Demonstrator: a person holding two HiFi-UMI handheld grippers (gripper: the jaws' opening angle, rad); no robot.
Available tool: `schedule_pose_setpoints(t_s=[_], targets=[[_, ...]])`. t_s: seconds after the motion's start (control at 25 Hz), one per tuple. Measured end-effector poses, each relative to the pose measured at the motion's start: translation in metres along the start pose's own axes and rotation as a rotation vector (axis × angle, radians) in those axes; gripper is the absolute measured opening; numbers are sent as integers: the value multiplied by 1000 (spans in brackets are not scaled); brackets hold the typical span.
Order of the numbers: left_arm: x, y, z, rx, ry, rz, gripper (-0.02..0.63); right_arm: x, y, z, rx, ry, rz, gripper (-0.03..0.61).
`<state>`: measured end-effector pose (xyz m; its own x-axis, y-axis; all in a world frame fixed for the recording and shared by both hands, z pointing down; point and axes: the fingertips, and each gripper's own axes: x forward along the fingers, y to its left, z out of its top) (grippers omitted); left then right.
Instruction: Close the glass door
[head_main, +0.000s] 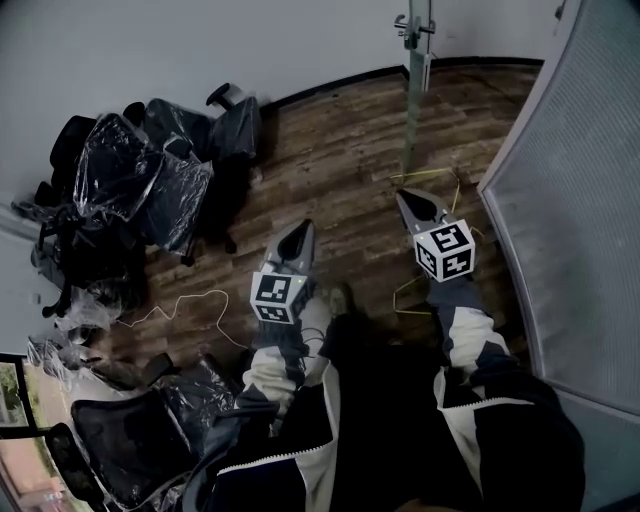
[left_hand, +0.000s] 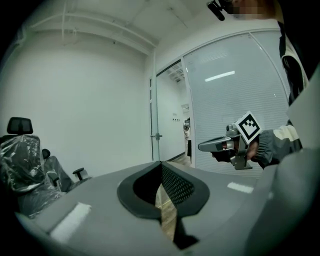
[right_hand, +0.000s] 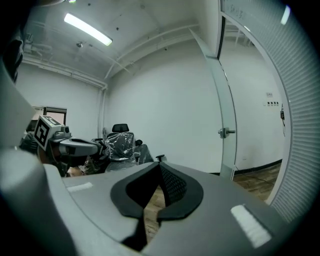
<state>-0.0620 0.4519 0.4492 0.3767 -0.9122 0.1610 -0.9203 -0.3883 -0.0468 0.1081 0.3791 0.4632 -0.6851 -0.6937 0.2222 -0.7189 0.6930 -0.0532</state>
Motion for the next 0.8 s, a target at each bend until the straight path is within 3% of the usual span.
schedule_pose_setpoints(t_s=[0.24, 0.56, 0.8], targets=[[56, 71, 3, -25, -47, -36, 3, 71, -23, 20, -44, 27, -59, 5], [143, 204, 30, -28, -90, -93, 3, 194, -47, 66, -40, 7, -202, 5], [182, 261, 38, -32, -98, -104, 3, 247, -60, 82, -31, 10, -255, 5]])
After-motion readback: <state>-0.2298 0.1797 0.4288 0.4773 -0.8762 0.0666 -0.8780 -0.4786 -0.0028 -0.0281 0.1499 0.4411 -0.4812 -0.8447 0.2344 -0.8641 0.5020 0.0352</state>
